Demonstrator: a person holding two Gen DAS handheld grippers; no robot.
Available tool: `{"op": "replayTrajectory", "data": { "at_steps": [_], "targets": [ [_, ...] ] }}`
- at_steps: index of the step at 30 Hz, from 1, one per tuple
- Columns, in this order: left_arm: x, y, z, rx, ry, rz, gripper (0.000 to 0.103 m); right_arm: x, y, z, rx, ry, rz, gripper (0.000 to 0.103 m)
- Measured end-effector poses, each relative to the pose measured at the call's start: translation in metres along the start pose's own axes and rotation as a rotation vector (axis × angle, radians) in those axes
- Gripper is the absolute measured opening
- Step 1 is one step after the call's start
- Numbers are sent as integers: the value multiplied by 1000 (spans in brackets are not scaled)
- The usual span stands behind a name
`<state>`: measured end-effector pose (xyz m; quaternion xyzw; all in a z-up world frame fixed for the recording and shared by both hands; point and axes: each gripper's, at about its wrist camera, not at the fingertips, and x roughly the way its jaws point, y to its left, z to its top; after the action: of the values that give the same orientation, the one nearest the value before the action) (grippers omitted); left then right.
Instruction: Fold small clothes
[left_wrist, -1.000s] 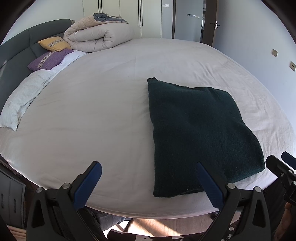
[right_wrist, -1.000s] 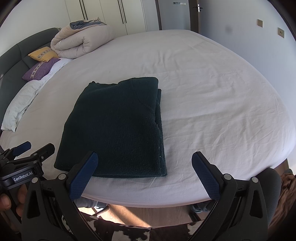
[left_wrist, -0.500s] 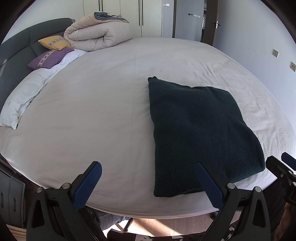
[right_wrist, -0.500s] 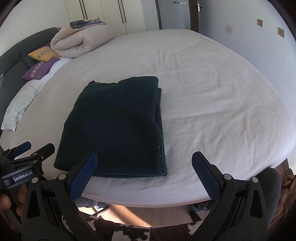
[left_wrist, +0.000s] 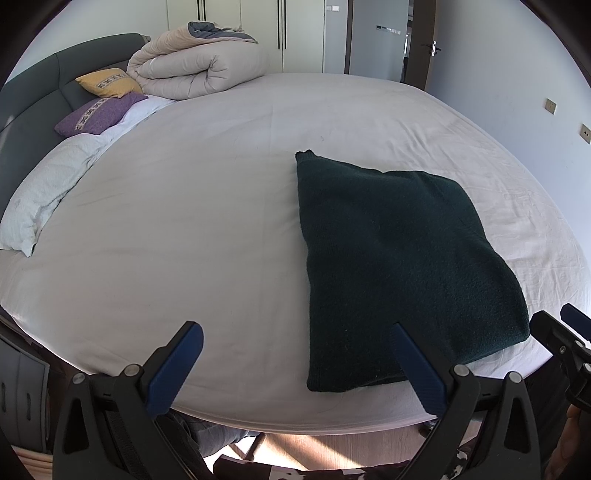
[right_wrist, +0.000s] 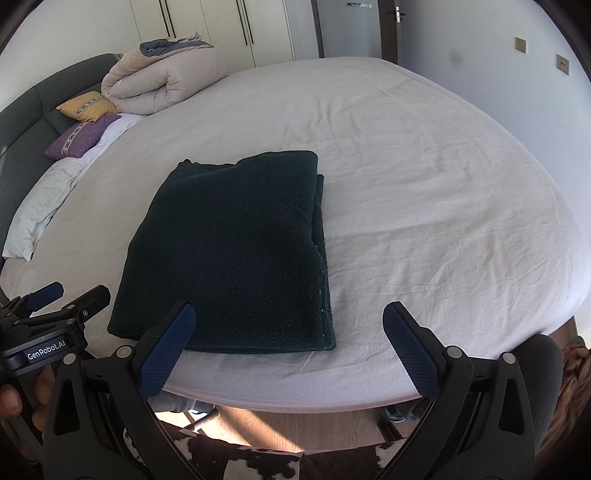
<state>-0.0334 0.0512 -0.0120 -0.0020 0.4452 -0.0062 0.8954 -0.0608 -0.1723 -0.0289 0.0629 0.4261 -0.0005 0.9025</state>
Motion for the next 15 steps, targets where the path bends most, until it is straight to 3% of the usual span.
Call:
{"op": "replayTrajectory", "data": {
  "at_steps": [15],
  "targets": [
    [2, 1, 0, -3, 9, -2, 103, 2, 2, -2, -8, 9, 6, 103]
  ]
}}
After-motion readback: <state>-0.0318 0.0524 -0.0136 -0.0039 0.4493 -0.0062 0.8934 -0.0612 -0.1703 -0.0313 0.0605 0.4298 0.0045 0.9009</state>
